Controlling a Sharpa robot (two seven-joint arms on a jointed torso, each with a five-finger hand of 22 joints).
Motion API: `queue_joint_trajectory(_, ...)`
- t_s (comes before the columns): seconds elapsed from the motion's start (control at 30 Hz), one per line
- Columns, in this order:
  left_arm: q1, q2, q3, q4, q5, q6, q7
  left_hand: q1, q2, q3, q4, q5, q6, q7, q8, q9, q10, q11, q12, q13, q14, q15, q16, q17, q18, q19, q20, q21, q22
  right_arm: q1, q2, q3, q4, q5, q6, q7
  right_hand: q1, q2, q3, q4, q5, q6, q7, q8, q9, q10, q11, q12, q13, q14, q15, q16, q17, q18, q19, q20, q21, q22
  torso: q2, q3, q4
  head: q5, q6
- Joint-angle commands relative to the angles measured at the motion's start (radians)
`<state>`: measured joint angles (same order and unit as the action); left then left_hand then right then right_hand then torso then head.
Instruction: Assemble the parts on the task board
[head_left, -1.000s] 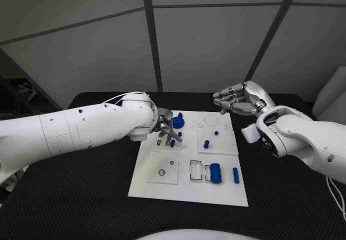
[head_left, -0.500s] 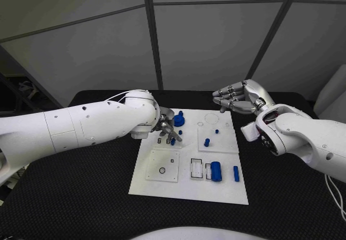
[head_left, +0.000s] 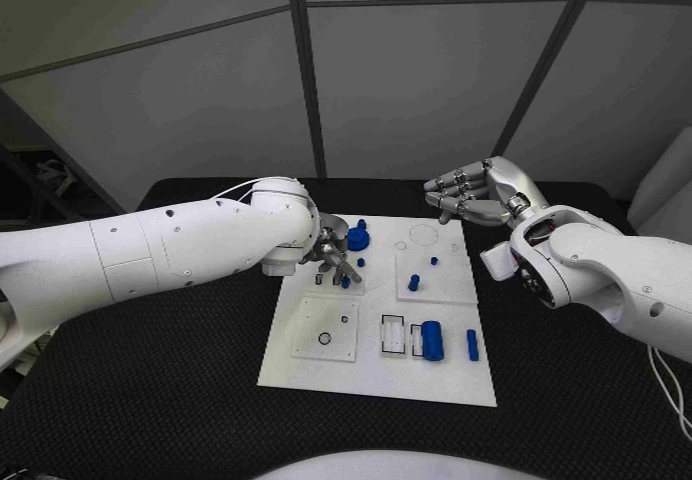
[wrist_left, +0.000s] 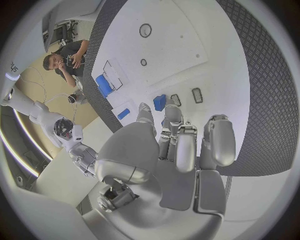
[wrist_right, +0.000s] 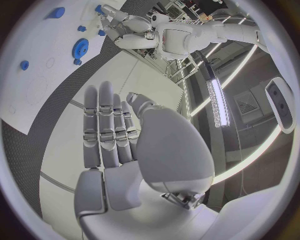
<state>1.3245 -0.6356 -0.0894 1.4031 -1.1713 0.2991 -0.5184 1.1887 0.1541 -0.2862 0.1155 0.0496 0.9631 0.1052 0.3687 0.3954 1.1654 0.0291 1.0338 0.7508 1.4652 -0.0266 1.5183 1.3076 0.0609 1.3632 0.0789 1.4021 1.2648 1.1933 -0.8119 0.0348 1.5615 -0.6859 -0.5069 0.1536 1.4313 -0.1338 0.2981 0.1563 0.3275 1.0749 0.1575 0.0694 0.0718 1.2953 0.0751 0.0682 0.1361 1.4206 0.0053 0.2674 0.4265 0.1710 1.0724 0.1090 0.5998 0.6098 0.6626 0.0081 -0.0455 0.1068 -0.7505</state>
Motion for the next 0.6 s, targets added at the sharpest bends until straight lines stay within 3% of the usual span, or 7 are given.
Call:
queue_joint_trajectory(0.03, 0.001, 0.0, 0.0, -0.002, 0.012, 0.023, -0.011, 0.009, -0.004, 0.006, 0.001, 0.002, 0.002, -0.005, 0.001, 0.001, -0.004, -0.003, -0.006, -0.001, 0.075, -0.008, 0.004, 0.169, 0.007, 0.003, -0.001, 0.002, -0.001, 0.001, 0.002, 0.0, 0.001, -0.003, 0.013, 0.002, -0.01, -0.002, -0.002, -0.001, 0.003, 0.0, 0.002, -0.003, -0.001, -0.001, 0.005, -0.003, -0.001, 0.004, 0.0, -0.003, -0.001, 0.011, 0.004, 0.001, -0.005, -0.002, 0.0, 0.0002, -0.0005, 0.002, 0.0)
queue_joint_trajectory(0.43, 0.001, 0.006, 0.0, -0.005, 0.019, 0.03, -0.01, 0.023, 0.002, 0.021, -0.007, 0.002, 0.001, -0.005, 0.0, 0.005, -0.007, -0.003, -0.008, -0.001, 0.075, -0.007, 0.004, 0.168, 0.007, 0.003, -0.001, 0.002, 0.0, 0.001, 0.006, 0.0, -0.002, -0.003, 0.015, 0.001, -0.01, -0.002, -0.002, -0.001, 0.003, 0.001, 0.002, -0.003, -0.001, -0.001, 0.005, -0.003, -0.001, 0.004, 0.0, -0.003, -0.001, 0.011, 0.004, 0.001, -0.005, -0.002, 0.001, 0.0003, 0.0001, 0.004, -0.005)
queue_joint_trajectory(0.6, 0.001, 0.009, 0.0, -0.01, 0.023, 0.026, -0.01, 0.041, 0.015, 0.041, -0.017, 0.002, 0.0, -0.005, -0.002, 0.009, -0.008, -0.003, -0.01, -0.001, 0.074, -0.007, 0.004, 0.168, 0.007, 0.002, -0.001, 0.001, 0.0, 0.001, 0.007, 0.0, -0.003, -0.003, 0.014, 0.001, -0.011, -0.001, -0.003, 0.0, 0.003, 0.002, 0.001, -0.003, -0.001, 0.0, 0.004, -0.003, -0.002, 0.005, 0.0, -0.004, -0.002, 0.011, 0.004, 0.001, -0.006, -0.002, 0.0, 0.0005, -0.0003, 0.004, -0.006)
